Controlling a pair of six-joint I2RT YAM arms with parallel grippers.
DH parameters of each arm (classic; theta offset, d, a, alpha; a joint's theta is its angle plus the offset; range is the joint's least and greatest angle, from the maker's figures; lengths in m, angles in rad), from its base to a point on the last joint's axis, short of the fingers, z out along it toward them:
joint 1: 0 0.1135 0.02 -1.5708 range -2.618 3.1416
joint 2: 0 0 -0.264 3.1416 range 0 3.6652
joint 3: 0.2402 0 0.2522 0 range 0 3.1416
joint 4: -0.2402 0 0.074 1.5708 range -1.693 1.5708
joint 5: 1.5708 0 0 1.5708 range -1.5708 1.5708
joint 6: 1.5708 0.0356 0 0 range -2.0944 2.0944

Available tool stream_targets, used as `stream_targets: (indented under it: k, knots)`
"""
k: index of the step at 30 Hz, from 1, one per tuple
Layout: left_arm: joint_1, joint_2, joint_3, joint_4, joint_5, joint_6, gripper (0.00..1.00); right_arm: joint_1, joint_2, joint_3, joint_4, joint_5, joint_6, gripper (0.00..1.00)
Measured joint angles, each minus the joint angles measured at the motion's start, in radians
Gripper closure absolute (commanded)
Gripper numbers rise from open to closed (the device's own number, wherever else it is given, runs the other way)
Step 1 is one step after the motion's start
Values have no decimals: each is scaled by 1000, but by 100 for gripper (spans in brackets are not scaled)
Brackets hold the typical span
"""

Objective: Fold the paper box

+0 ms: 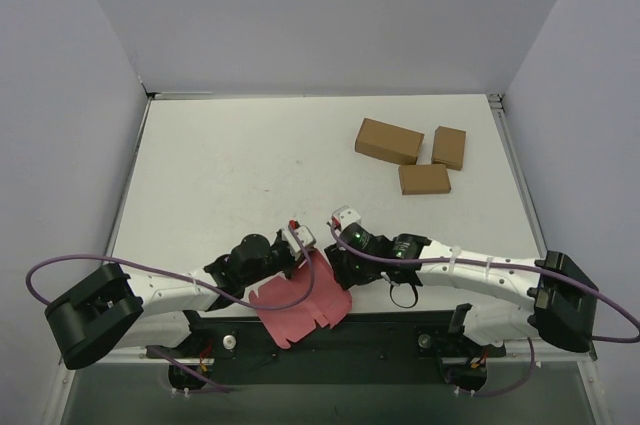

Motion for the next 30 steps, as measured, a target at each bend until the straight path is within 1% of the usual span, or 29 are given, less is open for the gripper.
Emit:
stream_targets:
  k: [3, 4, 6, 9, 10, 12, 13, 14, 15, 17, 19, 21, 23, 26, 30]
  knots:
    - [0, 0, 0, 0, 0, -5, 100, 15, 27, 0, 0, 9, -10, 62]
    - [0, 0, 0, 0, 0, -6, 100, 18, 33, 0, 1, 11, -13, 66]
    - [0, 0, -1, 0, -1, -9, 100, 21, 46, 3, 5, 14, -16, 67]
    - [0, 0, -2, 3, -5, -19, 100, 25, 69, 10, 15, 13, -19, 75]
    - [0, -1, -3, 6, -8, -23, 100, 27, 76, 13, 19, 13, -20, 83]
    - [0, -3, -6, 10, -13, -29, 100, 28, 87, 15, 26, 13, -27, 94]
    - [0, -4, -8, 12, -16, -34, 93, 28, 90, 16, 29, 12, -29, 100]
    - [0, -5, -8, 14, -19, -36, 69, 28, 92, 18, 30, 12, -31, 100]
    - [0, -7, -8, 15, -21, -38, 56, 29, 93, 21, 30, 12, -36, 100]
    - [5, -18, -7, 6, -32, -61, 40, 35, 93, 34, 25, 19, -40, 100]
    - [14, -38, 11, -42, -56, -106, 38, 38, 97, 53, 11, 47, -50, 100]
    - [22, -61, 54, -124, -95, -167, 38, 40, 103, 74, -1, 81, -61, 100]
    - [28, -91, 123, -222, -141, -254, 37, 41, 113, 96, -13, 128, -74, 100]
    - [31, -129, 201, -316, -193, -411, 38, 45, 131, 118, -31, 192, -90, 100]
    - [33, -132, 223, -361, -211, -620, 38, 62, 157, 131, -46, 271, -96, 100]
